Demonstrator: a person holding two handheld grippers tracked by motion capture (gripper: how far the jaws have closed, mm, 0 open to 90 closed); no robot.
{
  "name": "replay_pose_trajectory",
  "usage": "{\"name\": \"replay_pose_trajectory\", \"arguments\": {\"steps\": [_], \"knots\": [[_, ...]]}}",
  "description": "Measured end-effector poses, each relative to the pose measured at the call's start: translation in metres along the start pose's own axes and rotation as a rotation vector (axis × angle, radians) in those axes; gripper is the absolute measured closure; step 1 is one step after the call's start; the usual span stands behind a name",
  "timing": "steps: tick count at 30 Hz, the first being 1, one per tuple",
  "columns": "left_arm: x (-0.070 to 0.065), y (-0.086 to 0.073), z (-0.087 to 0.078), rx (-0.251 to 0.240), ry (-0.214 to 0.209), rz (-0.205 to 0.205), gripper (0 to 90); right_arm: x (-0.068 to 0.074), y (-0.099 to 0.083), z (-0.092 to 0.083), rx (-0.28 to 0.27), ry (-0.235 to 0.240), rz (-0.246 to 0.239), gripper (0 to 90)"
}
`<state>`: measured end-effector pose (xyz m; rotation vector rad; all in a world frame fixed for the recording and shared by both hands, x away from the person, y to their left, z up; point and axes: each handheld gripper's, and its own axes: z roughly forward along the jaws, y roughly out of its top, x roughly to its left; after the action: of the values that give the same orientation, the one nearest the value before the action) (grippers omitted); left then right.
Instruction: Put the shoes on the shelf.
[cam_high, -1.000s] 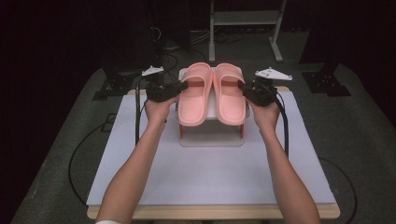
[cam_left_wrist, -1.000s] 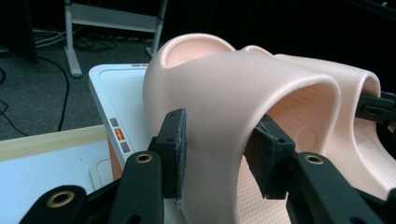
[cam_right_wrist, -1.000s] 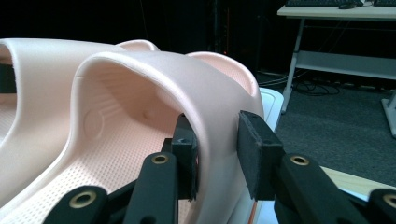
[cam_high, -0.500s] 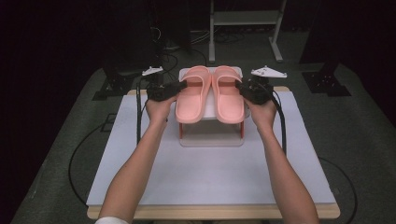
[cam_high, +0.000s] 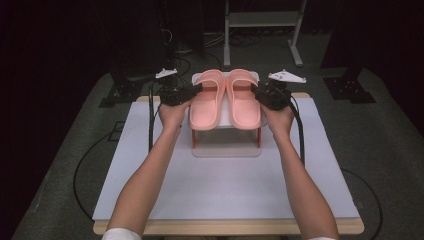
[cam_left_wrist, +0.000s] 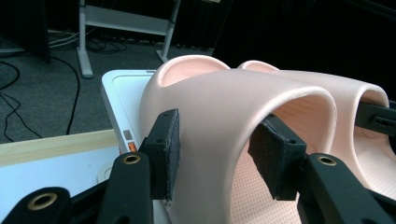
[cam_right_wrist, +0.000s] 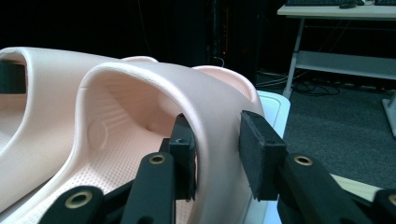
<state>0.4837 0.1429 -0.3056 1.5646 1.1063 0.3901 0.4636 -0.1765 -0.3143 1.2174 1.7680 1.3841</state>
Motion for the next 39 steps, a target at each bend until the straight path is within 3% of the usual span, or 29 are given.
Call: {"name": "replay_pose_trajectory", "arguments": {"steps": [23, 39], "knots": [[0.002, 0.005, 0.016, 0.003, -0.014, 0.023, 53.5, -0.003, 0.006, 0.011, 0.022, 0.002, -0.026, 65.2], [0.005, 0.004, 0.023, -0.015, -0.034, 0.026, 53.1, -0.010, 0.006, 0.017, 0.003, 0.000, -0.017, 64.9]]}}
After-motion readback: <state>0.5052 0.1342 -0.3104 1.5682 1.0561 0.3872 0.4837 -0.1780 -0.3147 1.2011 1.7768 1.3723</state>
